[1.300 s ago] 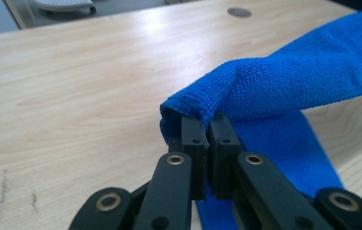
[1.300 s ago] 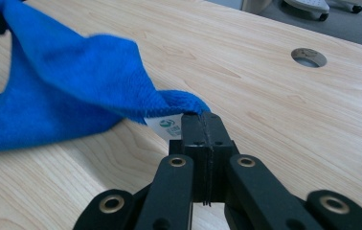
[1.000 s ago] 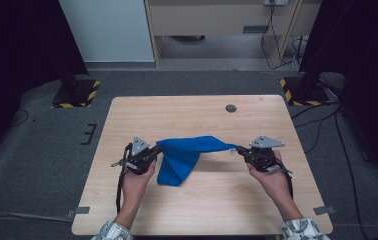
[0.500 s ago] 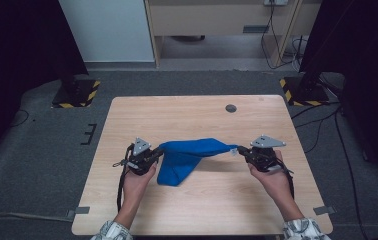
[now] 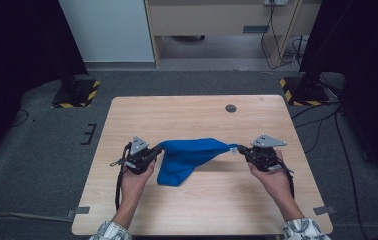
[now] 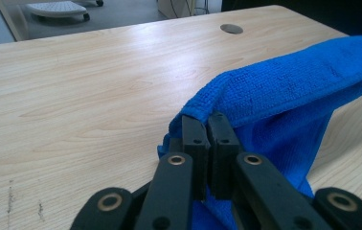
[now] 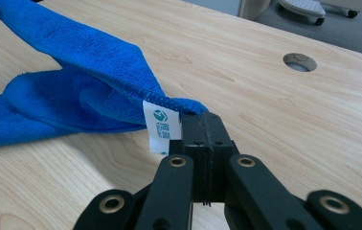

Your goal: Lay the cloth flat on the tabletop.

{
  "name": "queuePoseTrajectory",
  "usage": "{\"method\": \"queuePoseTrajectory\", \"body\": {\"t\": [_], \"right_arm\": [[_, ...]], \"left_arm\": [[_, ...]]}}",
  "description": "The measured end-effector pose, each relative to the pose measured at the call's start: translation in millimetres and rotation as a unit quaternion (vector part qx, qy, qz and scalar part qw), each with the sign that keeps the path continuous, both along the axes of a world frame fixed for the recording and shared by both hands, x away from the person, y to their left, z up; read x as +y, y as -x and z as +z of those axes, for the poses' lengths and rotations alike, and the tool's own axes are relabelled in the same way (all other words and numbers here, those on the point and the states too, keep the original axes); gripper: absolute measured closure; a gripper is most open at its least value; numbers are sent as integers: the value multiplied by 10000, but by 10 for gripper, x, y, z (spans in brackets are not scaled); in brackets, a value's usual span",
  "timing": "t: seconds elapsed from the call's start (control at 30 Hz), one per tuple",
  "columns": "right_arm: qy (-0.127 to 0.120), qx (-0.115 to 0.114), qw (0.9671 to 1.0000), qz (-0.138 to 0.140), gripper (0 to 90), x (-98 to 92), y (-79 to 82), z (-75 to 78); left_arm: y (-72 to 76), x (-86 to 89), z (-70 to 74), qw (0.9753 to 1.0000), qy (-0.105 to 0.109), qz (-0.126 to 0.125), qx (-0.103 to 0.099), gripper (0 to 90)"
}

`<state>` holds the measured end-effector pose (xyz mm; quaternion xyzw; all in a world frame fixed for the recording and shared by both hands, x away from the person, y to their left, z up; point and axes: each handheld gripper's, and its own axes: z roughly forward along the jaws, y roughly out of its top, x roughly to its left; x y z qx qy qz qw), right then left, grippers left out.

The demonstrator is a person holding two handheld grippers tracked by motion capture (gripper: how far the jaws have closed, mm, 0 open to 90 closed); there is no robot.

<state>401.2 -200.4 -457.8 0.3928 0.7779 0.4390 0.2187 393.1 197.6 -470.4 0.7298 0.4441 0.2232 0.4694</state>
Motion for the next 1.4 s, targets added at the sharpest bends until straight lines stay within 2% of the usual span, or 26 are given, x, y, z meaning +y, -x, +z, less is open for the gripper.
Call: {"method": "queuePoseTrajectory", "body": {"t": [0.1,0.77,1.1,1.4], "right_arm": [[-13,-19,10000,-8,900,2,1,10],[-106,-281,9995,21,900,-6,69,249],[-134,-295,9995,-16,900,-67,99,253],[-230,-372,9990,-74,900,-128,108,329]], "left_arm": [[14,-3,33,10000,-54,22,-46,875],[99,-5,267,9995,75,84,-280,878],[111,-54,361,9993,31,56,-362,880],[108,-118,418,9992,53,-8,-396,880]]}}
